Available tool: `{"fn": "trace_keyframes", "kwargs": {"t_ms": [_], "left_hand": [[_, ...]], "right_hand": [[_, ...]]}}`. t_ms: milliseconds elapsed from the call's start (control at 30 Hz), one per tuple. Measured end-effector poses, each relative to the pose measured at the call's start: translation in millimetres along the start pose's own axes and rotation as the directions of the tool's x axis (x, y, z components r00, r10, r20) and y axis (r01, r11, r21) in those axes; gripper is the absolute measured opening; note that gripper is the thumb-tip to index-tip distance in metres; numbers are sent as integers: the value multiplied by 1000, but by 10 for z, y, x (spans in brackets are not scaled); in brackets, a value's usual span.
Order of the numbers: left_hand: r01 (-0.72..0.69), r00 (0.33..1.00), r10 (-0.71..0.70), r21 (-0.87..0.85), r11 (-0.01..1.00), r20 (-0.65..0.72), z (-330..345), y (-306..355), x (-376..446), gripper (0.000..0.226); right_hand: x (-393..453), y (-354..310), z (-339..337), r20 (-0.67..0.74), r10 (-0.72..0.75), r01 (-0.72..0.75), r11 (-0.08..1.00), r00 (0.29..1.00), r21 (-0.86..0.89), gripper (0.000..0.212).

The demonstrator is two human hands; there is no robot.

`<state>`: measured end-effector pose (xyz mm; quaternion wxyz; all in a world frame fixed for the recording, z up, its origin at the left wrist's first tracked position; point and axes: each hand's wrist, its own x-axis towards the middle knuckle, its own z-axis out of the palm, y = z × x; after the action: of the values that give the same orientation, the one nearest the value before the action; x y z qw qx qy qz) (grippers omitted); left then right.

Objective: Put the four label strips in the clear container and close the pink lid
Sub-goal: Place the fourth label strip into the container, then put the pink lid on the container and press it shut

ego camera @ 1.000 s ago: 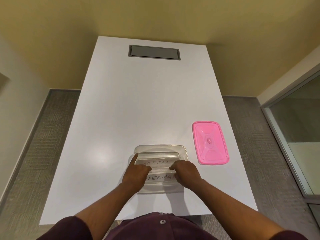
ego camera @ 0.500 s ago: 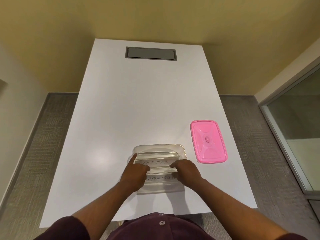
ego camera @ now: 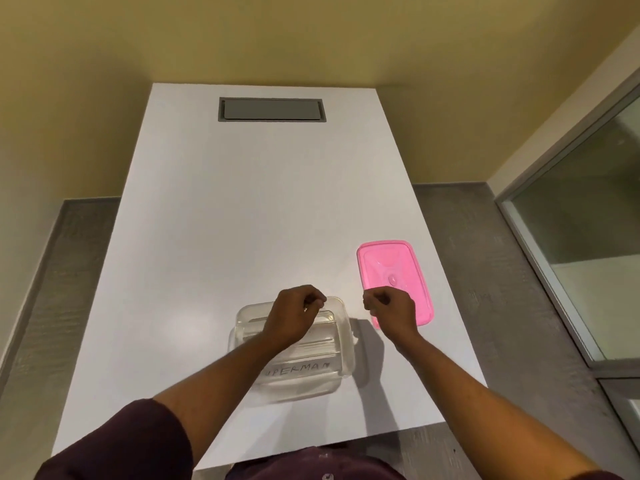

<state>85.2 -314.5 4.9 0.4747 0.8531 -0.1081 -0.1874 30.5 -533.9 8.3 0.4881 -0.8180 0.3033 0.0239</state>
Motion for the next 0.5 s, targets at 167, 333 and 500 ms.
{"fn": "trace_keyframes", "kwargs": {"t_ms": [167,333,500], "left_hand": [[115,993,-118,-190,975,-8,450,500,458,23],[388,916,-360,-157,908,177,982,759,814,56],[582,803,-531,-163,797,271,1341,707,1043,61]], "right_hand": [[396,175,-242,-41,111,-110,994,993,28,10],[738,384,-489,-19,147,-148,983,989,-108,39],[994,619,-735,27,227,-210,935,973,-284,65]]}}
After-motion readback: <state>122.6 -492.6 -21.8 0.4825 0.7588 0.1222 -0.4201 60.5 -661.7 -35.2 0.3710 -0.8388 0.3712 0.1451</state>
